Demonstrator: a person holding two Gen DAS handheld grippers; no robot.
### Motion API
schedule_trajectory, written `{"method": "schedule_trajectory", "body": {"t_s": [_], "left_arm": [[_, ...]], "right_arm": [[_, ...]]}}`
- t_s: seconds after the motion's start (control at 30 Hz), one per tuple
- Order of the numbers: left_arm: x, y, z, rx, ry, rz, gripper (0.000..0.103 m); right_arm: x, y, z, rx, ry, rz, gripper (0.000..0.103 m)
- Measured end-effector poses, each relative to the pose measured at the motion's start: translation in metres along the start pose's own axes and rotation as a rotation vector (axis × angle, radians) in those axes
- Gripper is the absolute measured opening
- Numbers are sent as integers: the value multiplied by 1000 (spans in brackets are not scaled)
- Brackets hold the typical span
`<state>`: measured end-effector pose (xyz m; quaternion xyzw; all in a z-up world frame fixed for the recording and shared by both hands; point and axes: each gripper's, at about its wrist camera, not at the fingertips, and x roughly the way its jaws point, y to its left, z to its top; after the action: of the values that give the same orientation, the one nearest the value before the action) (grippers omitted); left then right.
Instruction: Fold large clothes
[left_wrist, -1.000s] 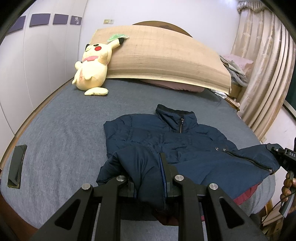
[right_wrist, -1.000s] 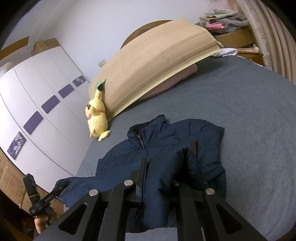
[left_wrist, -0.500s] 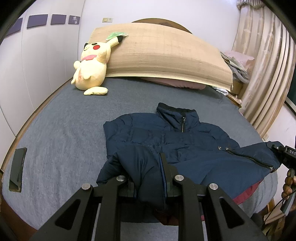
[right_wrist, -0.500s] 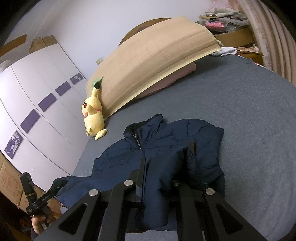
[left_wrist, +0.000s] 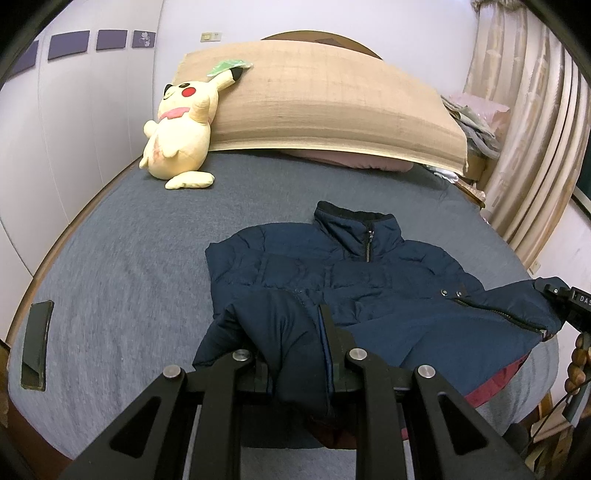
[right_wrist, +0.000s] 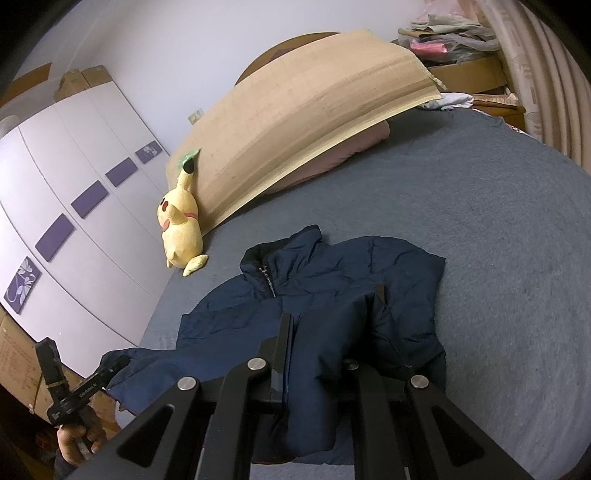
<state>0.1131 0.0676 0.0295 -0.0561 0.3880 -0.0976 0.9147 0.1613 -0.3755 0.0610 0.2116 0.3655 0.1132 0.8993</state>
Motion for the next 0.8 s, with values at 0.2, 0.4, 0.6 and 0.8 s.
{"method": "schedule_trajectory", "body": {"t_s": [0.2,0.4,0.6,0.8], "left_arm": [[8,2,6,1,17,0,20],[15,3,12,3,31,6,20],[24,0,17,13,49,21,20],[31,-2,20,25,56,31,20]], "right_arm": [[6,-1,6,-5,9,-8,10],[15,-1,13,-9,17,-13,10],[25,-5,16,0,28,-21,10],[33,-7,20,8,39,-33,10]]}}
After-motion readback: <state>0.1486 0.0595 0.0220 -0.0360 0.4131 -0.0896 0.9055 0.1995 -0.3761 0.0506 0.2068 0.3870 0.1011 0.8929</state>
